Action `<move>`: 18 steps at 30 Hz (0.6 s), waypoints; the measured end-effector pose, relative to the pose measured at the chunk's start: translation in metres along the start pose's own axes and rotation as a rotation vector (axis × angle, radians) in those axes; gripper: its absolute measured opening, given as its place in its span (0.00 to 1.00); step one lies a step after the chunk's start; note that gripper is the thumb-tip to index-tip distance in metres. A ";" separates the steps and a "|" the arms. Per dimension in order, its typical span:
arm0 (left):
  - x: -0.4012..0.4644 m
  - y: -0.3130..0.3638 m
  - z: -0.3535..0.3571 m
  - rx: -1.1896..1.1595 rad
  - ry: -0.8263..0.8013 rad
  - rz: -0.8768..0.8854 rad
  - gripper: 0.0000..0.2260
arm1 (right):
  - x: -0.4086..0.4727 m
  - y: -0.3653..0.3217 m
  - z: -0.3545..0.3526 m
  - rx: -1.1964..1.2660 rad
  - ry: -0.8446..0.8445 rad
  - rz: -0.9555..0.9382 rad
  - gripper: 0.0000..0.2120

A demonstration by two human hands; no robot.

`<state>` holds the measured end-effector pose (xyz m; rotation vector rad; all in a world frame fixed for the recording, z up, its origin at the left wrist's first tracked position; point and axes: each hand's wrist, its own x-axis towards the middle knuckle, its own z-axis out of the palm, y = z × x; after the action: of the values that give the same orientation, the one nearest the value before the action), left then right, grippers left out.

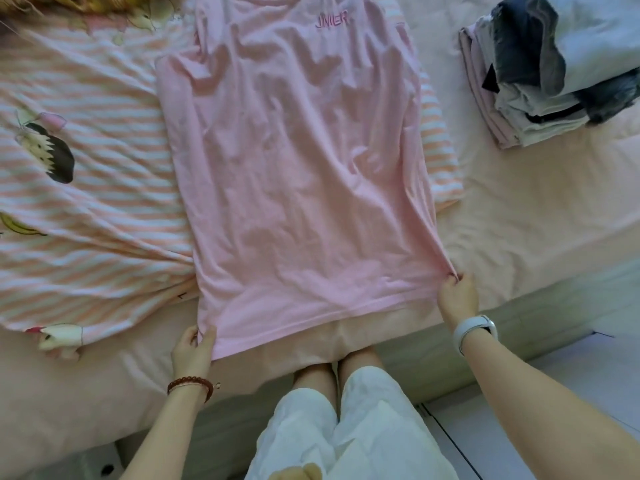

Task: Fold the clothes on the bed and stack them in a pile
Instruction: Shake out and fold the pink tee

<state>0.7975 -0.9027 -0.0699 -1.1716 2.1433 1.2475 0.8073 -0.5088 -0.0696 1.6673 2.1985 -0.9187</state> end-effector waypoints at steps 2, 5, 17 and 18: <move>-0.006 0.003 -0.004 -0.138 0.042 -0.078 0.12 | 0.000 0.008 -0.019 0.064 0.069 -0.039 0.12; -0.017 0.004 -0.016 -0.337 0.105 -0.175 0.20 | 0.003 0.016 -0.046 0.150 0.168 -0.058 0.11; -0.076 -0.023 -0.014 -0.215 0.182 -0.313 0.17 | 0.001 0.064 -0.079 0.103 -0.031 0.151 0.16; -0.083 -0.025 -0.013 -0.222 0.149 -0.315 0.16 | -0.003 0.067 -0.081 0.099 -0.048 0.144 0.15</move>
<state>0.8661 -0.8817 -0.0201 -1.6689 1.8545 1.3107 0.8853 -0.4518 -0.0285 1.8006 2.0023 -1.0330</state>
